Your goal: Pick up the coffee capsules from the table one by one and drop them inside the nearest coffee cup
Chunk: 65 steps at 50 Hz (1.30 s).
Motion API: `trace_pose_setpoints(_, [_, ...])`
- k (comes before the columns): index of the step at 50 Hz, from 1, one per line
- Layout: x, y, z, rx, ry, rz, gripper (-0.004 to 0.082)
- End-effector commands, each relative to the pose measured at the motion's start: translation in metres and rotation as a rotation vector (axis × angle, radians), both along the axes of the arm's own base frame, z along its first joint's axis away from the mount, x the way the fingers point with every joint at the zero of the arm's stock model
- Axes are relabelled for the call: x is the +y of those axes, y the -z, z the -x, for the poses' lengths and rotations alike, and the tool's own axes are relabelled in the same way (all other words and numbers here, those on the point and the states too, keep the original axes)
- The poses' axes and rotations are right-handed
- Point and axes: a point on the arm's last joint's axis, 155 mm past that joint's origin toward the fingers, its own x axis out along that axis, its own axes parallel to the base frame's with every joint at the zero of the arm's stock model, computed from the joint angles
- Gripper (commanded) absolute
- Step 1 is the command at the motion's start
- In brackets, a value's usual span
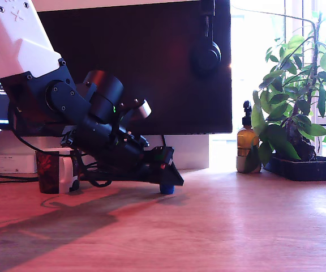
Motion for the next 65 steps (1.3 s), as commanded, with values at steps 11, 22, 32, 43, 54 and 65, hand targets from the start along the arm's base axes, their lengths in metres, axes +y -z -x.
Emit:
trace_pose_setpoints(11, [-0.002, 0.019, 0.007, 0.042, 0.021, -0.010, 0.0412])
trace_pose_setpoints(22, [-0.003, 0.015, 0.005, 0.026, 0.022, 0.000, 0.0195])
trace_pose_setpoints(32, [-0.005, 0.010, 0.003, 0.006, 0.022, 0.012, 0.0195])
trace_pose_setpoints(43, [-0.004, 0.007, 0.005, 0.012, 0.025, 0.010, 0.0195])
trace_pose_setpoints(54, [-0.003, -0.016, 0.014, 0.034, 0.040, 0.009, 0.0196])
trace_pose_setpoints(65, [0.005, -0.035, 0.028, 0.081, 0.046, -0.014, 0.0196])
